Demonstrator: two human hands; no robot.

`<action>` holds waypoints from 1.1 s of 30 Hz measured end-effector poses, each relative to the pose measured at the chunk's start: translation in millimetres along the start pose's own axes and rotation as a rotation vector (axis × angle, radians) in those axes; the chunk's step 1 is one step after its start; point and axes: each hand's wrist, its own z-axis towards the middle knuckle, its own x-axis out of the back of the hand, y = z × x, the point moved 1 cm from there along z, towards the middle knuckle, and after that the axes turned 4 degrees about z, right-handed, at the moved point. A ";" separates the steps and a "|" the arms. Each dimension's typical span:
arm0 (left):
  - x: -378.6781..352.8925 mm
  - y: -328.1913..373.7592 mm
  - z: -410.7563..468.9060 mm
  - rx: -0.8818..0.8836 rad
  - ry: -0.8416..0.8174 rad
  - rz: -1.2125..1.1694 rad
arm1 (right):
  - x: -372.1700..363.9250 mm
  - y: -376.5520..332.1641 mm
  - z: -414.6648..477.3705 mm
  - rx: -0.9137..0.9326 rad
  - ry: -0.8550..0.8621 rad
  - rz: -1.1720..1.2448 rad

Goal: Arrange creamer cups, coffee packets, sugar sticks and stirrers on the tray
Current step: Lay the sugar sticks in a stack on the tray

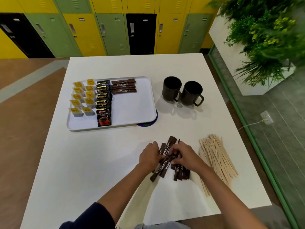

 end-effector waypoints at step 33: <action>67.5 -46.9 17.3 0.075 -0.079 -0.960 | 24.1 -67.1 59.2 0.122 0.188 1.077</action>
